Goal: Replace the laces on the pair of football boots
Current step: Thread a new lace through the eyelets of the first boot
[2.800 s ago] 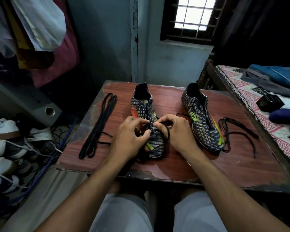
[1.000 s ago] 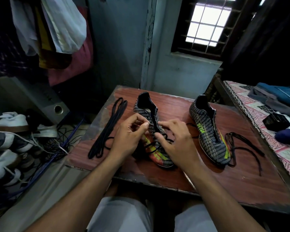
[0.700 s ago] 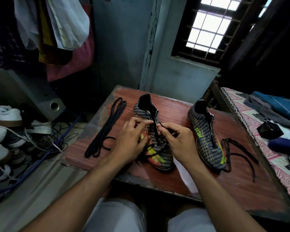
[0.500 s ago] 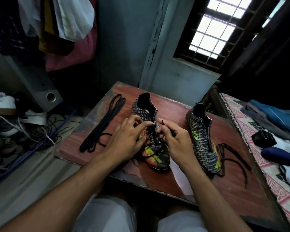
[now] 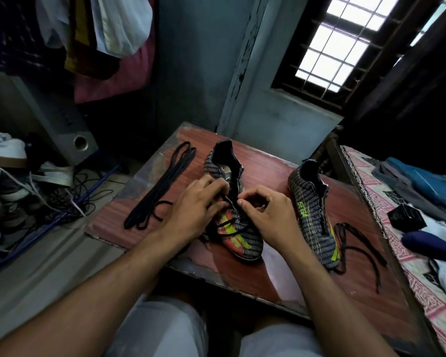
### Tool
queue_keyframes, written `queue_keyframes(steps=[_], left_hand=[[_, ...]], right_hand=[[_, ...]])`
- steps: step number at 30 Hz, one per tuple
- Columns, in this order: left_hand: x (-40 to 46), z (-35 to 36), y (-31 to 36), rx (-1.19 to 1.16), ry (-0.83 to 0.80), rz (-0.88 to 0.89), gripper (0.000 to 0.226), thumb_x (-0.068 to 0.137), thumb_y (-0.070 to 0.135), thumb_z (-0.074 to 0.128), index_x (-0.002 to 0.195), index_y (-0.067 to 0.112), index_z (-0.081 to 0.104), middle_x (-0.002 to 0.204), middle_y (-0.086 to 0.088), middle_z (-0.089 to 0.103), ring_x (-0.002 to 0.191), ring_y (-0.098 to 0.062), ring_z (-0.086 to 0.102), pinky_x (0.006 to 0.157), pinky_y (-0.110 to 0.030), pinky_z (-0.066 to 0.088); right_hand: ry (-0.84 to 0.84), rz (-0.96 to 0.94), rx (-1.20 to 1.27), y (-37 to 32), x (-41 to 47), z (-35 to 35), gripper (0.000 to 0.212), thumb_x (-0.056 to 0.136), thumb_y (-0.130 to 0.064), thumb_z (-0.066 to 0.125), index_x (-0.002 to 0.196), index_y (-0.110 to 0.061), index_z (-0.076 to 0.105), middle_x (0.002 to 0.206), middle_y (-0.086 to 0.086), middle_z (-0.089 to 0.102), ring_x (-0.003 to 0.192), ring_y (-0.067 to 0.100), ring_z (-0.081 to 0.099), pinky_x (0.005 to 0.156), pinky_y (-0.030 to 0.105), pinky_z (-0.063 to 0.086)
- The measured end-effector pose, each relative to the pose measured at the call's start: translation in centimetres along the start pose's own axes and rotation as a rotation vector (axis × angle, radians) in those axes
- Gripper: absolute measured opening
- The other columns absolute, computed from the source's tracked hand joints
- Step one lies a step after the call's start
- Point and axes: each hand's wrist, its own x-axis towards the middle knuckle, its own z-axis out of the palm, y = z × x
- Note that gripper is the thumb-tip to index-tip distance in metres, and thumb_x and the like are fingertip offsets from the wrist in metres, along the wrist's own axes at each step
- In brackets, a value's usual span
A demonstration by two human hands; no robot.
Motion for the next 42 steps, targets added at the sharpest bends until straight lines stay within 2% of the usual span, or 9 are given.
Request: queue_keyframes(steps=[6,9,13,22,25,30,35,39,42], left_hand=[[0.0,-0.7,-0.2,-0.039,0.005,0.009,0.025,0.09,0.027,0.075,0.108,0.028,0.057,0.104,0.007,0.056,0.093,-0.016,0.057,0.08,-0.043,0.053],[-0.1,-1.4,-0.1,-0.043,0.01,0.015,0.025,0.088,0.021,0.079,0.105,0.023,0.061,0.101,0.012,0.055,0.09,-0.008,0.056,0.081,-0.033,0.051],[-0.1,-1.5,0.0,-0.064,0.011,0.008,0.027,0.084,0.022,0.083,0.102,0.022,0.062,0.097,0.014,0.055,0.09,-0.007,0.057,0.08,-0.026,0.048],[-0.2,-1.4,0.2,-0.094,0.027,0.0,0.029,0.085,0.025,0.083,0.105,0.026,0.062,0.098,0.013,0.059,0.092,-0.006,0.058,0.082,-0.033,0.051],[-0.2,-1.6,0.1,-0.099,0.013,0.029,0.034,0.083,0.022,0.083,0.11,0.026,0.064,0.099,0.013,0.058,0.094,-0.009,0.06,0.085,-0.036,0.053],[-0.6,-1.3,0.4,-0.05,0.015,0.106,0.05,0.083,0.018,0.082,0.126,0.028,0.06,0.115,0.008,0.065,0.106,-0.013,0.063,0.089,-0.038,0.055],[-0.6,-1.0,0.2,-0.057,0.024,0.057,0.04,0.083,0.022,0.081,0.111,0.036,0.057,0.106,0.016,0.065,0.097,-0.01,0.067,0.078,-0.041,0.059],[-0.7,-1.3,0.9,-0.021,0.066,0.096,0.021,0.086,0.031,0.074,0.101,0.033,0.059,0.096,0.016,0.069,0.088,-0.007,0.068,0.071,-0.038,0.057],[-0.9,-1.4,1.6,0.019,0.079,0.115,0.023,0.088,0.02,0.076,0.102,0.032,0.062,0.099,0.016,0.07,0.089,-0.001,0.067,0.072,-0.035,0.057]], right_hand=[[0.002,0.025,0.041,-0.2,0.3,0.0,0.013,0.088,-0.012,0.079,0.091,-0.024,0.075,0.078,-0.011,0.076,0.076,0.0,0.071,0.072,0.016,0.056],[-0.021,0.028,0.072,-0.5,0.4,0.1,0.015,0.089,-0.011,0.078,0.097,-0.023,0.076,0.079,-0.012,0.077,0.081,-0.003,0.072,0.079,0.019,0.057],[-0.078,0.027,-0.057,-0.5,0.7,0.6,0.01,0.089,-0.02,0.079,0.09,-0.03,0.079,0.079,-0.015,0.075,0.074,-0.001,0.068,0.073,0.027,0.057],[-0.146,0.025,-0.109,-0.4,1.0,0.4,0.009,0.091,-0.022,0.075,0.086,-0.03,0.077,0.081,-0.013,0.072,0.067,-0.003,0.061,0.069,0.022,0.052],[-0.136,0.035,-0.112,0.0,1.1,1.0,0.009,0.089,-0.024,0.078,0.086,-0.032,0.078,0.085,-0.011,0.055,0.075,-0.001,0.054,0.068,0.011,0.041],[-0.127,0.099,0.133,0.9,0.8,1.4,0.007,0.09,-0.018,0.078,0.088,-0.025,0.079,0.086,-0.01,0.06,0.078,-0.001,0.054,0.073,0.015,0.043],[-0.168,0.124,0.237,1.3,0.9,1.6,0.013,0.09,-0.015,0.078,0.086,-0.028,0.079,0.082,-0.016,0.062,0.076,-0.002,0.056,0.073,0.017,0.044],[-0.074,0.069,0.252,1.7,-0.1,2.0,0.012,0.091,-0.021,0.077,0.102,-0.027,0.08,0.093,-0.011,0.068,0.081,0.003,0.059,0.075,0.02,0.046],[0.198,0.018,0.244,1.8,-2.1,3.0,0.02,0.087,-0.03,0.078,0.106,-0.027,0.074,0.099,-0.006,0.068,0.087,0.006,0.062,0.078,0.02,0.047]])
